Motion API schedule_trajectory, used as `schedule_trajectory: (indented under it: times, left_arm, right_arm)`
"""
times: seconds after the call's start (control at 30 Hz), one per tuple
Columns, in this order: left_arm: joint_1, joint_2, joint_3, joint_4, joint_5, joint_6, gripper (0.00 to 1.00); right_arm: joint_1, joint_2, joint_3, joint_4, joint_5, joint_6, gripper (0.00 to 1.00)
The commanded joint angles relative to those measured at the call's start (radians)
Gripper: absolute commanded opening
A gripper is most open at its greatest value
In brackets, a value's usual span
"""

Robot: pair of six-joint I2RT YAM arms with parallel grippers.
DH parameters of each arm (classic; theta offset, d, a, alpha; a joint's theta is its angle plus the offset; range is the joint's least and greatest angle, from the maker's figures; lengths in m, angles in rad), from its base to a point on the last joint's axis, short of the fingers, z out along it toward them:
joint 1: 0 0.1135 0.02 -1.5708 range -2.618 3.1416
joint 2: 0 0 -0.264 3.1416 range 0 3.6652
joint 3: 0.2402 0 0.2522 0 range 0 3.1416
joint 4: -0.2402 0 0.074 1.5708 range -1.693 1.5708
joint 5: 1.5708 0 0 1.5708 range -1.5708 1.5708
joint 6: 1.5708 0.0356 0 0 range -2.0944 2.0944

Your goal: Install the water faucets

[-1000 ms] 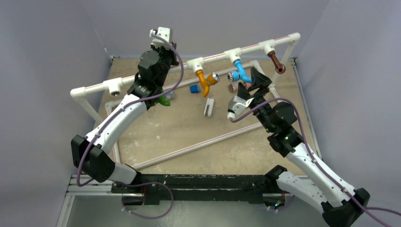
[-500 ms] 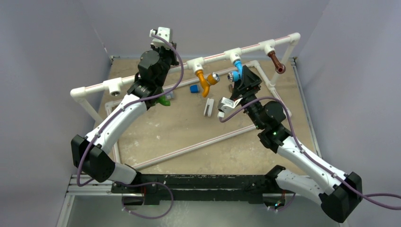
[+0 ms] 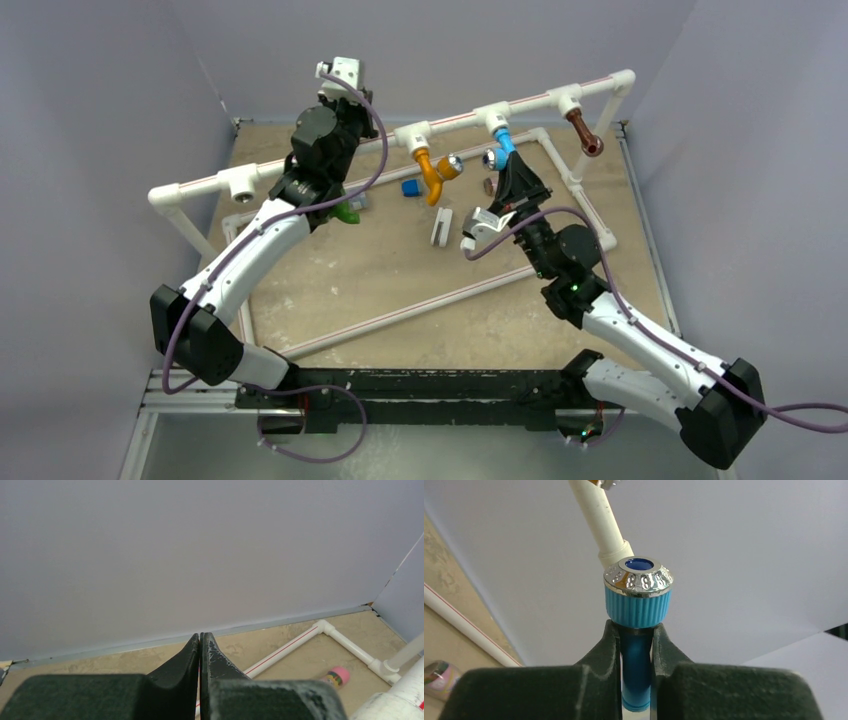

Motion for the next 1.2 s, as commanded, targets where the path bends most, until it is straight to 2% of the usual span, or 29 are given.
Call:
schedule_trajectory:
  times: [0.0, 0.23, 0.4, 0.53, 0.63, 0.9, 1.03, 1.17]
  left_arm:
    - [-0.032, 0.107, -0.115, -0.338, 0.076, 0.034, 0.0]
    - [-0.031, 0.111, -0.115, -0.338, 0.074, 0.035, 0.0]
    - [-0.031, 0.113, -0.115, -0.338, 0.074, 0.035, 0.0]
    - [-0.031, 0.112, -0.115, -0.338, 0.074, 0.035, 0.0]
    - [-0.031, 0.112, -0.115, -0.34, 0.074, 0.035, 0.0]
    - [-0.031, 0.109, -0.116, -0.34, 0.074, 0.034, 0.0]
    - [-0.031, 0.108, -0.115, -0.34, 0.075, 0.034, 0.0]
    - [-0.031, 0.107, -0.115, -0.34, 0.077, 0.035, 0.0]
  right_arm:
    - [0.034, -0.016, -0.048, 0.101, -0.004, 0.199, 0.0]
    - [0.052, -0.024, -0.074, 0.231, -0.003, 0.687, 0.0]
    - [0.053, -0.027, -0.049, 0.283, 0.065, 1.066, 0.0]
    - [0.052, -0.011, 0.009, 0.246, 0.135, 1.46, 0.0]
    - [0.052, 0.005, 0.061, 0.149, 0.148, 1.731, 0.0]
    - [0.052, 0.005, 0.119, 0.018, 0.21, 2.209, 0.0]
    - [0.052, -0.025, 0.055, 0.016, 0.222, 2.509, 0.0]
    - [0.051, -0.028, 0.032, -0.013, 0.19, 2.729, 0.0]
